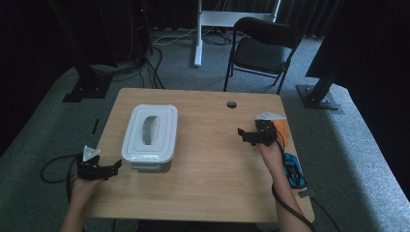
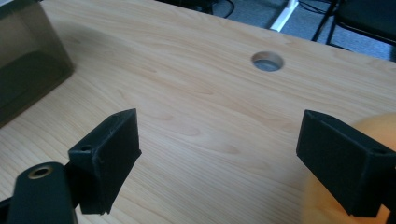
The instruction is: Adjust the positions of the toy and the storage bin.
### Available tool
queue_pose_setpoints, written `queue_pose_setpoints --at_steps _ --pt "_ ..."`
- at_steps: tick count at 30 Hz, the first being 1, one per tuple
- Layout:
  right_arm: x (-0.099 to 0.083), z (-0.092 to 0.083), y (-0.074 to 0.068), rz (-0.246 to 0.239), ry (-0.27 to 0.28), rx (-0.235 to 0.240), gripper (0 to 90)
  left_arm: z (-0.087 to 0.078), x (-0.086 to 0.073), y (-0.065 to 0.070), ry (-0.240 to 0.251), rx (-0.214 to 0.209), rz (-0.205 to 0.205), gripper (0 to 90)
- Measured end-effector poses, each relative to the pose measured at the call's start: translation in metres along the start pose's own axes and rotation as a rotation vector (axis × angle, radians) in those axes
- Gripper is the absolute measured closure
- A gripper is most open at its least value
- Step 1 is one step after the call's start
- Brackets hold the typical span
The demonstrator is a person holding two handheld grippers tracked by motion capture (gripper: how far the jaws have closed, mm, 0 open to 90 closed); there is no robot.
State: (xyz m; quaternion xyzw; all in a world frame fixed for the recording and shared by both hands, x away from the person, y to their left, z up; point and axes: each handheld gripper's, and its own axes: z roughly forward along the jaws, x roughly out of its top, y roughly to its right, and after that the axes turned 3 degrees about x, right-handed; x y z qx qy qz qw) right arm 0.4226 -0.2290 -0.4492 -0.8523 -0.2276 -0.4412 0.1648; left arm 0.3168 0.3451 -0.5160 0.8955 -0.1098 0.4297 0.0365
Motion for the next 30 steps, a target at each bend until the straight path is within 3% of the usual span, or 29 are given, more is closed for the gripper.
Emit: queue_pose_setpoints --at_steps 6,12,16,22,30 --pt "-0.006 0.024 -0.020 0.000 0.007 0.056 12.7 0.012 0.009 0.004 -0.001 -0.015 0.036 0.2" --pt "-0.012 0.042 -0.037 -0.002 0.000 0.064 12.7 0.020 0.014 0.006 0.023 -0.018 0.080 0.2" --pt "-0.014 0.054 -0.045 0.017 0.018 0.096 12.7 0.024 0.019 0.004 0.035 -0.016 0.080 0.2" --pt "-0.014 0.071 -0.062 0.031 0.041 0.090 12.8 0.033 0.033 -0.004 0.035 -0.002 0.095 0.2" --pt "-0.018 0.102 -0.089 0.013 -0.004 0.127 12.7 0.050 0.045 -0.010 0.024 -0.011 0.106 0.2"
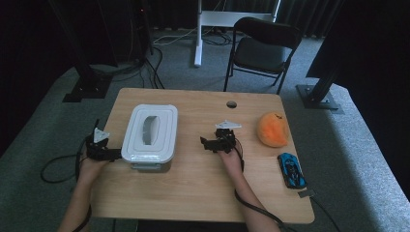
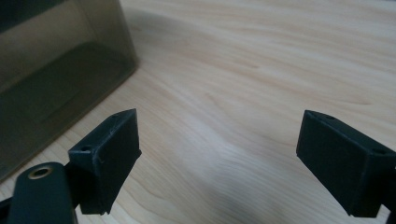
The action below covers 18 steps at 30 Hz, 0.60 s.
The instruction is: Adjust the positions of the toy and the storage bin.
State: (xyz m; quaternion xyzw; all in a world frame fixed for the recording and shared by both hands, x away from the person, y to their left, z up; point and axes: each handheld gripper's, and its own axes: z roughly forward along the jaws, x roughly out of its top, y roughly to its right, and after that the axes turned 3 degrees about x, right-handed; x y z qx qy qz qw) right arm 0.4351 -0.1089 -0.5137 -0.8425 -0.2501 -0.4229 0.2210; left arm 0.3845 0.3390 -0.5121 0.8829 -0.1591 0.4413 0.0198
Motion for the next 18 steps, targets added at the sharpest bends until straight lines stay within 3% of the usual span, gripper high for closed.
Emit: queue_pose_setpoints --at_steps 8,9,13,18 --pt "0.002 0.026 -0.021 -0.002 -0.017 -0.007 12.7 0.013 0.006 -0.001 -0.016 0.002 0.018 0.2" --pt "0.004 0.033 -0.027 -0.011 -0.016 -0.005 12.8 0.015 0.007 -0.001 -0.002 -0.015 0.008 0.2" --pt "0.008 0.043 -0.038 -0.020 -0.030 0.014 12.8 0.018 0.007 0.000 0.002 -0.007 0.013 0.2" --pt "0.013 0.057 -0.053 -0.024 -0.041 0.026 12.9 0.022 0.009 0.001 0.002 -0.024 -0.013 0.2"
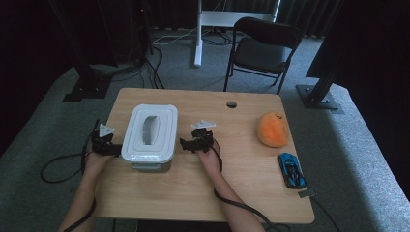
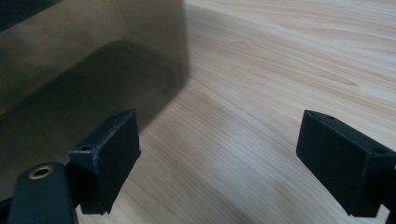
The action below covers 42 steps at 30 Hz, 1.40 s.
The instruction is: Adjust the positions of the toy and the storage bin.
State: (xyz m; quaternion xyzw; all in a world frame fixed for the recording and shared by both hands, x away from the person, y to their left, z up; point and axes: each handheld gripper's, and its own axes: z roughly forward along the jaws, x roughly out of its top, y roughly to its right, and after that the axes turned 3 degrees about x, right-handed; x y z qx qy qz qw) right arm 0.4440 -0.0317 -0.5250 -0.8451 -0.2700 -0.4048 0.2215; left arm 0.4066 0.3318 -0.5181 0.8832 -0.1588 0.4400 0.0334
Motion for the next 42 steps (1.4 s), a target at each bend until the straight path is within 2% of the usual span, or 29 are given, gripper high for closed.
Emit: queue_pose_setpoints --at_steps 3,6,8,10,15,18,23,29,35,42 --pt "0.003 0.004 -0.006 -0.009 -0.002 0.006 12.9 0.002 0.001 0.004 -0.005 -0.021 0.020 0.2" --pt "0.006 0.006 -0.008 -0.004 0.003 0.012 12.9 0.003 0.003 0.006 -0.001 -0.027 0.020 0.2" --pt "0.009 0.006 -0.011 -0.026 0.007 0.011 13.6 0.003 0.006 0.009 -0.003 -0.033 0.032 0.2" --pt "0.009 0.006 -0.010 -0.025 0.007 0.001 13.6 0.003 0.007 0.010 -0.003 -0.035 0.033 0.2" --pt "0.008 0.003 -0.006 -0.012 0.017 0.014 14.1 0.002 0.011 0.017 0.003 -0.020 0.032 0.3" --pt "0.007 0.000 -0.001 -0.019 0.011 0.013 15.0 0.003 0.012 0.025 0.004 -0.025 0.029 0.2" --pt "0.005 -0.007 0.008 -0.030 0.008 0.013 15.9 0.004 0.017 0.036 0.002 -0.029 0.065 0.3" --pt "0.002 -0.014 0.017 -0.044 -0.003 0.019 17.1 0.006 0.021 0.048 -0.003 -0.040 0.084 0.3" --pt "-0.005 -0.021 0.029 -0.043 -0.027 0.011 17.1 0.009 0.026 0.061 0.005 -0.067 0.082 0.3" --pt "-0.010 -0.030 0.042 -0.024 -0.025 0.012 18.1 0.013 0.030 0.077 -0.009 -0.082 0.118 0.3"
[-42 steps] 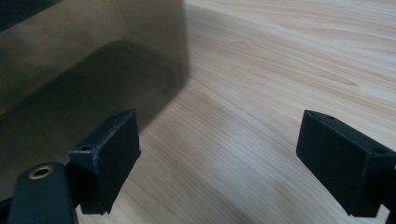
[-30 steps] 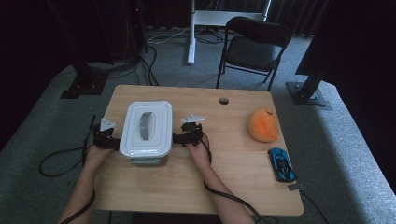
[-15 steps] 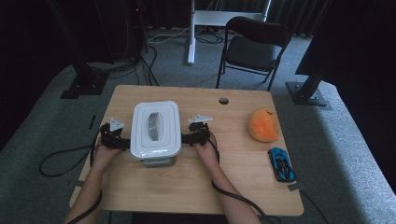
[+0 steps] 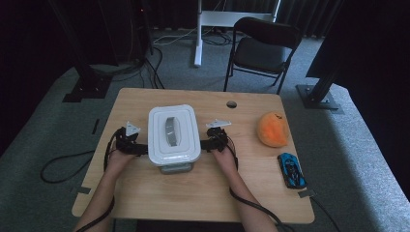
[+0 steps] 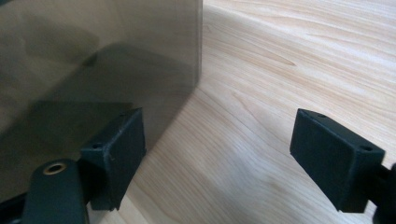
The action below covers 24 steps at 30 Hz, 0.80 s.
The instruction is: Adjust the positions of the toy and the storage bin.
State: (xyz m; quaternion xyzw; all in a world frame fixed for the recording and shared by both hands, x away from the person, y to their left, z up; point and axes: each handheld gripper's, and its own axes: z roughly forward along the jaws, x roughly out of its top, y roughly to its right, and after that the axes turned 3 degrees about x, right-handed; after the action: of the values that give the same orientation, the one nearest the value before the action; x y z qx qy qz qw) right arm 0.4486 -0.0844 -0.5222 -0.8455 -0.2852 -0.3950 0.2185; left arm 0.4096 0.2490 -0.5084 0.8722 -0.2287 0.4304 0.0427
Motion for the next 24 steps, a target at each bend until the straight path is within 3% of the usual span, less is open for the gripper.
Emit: queue_pose_setpoints --at_steps 4,11,24 --pt "-0.003 -0.008 0.007 -0.015 -0.003 -0.011 18.3 0.003 0.003 0.010 0.004 -0.019 -0.004 0.3" --pt "-0.006 -0.019 0.017 -0.045 -0.026 -0.005 18.3 0.004 0.006 0.021 0.003 -0.027 0.027 0.3" --pt "-0.016 -0.034 0.030 -0.024 -0.018 -0.003 19.8 0.004 0.010 0.044 -0.002 -0.069 0.055 0.3"
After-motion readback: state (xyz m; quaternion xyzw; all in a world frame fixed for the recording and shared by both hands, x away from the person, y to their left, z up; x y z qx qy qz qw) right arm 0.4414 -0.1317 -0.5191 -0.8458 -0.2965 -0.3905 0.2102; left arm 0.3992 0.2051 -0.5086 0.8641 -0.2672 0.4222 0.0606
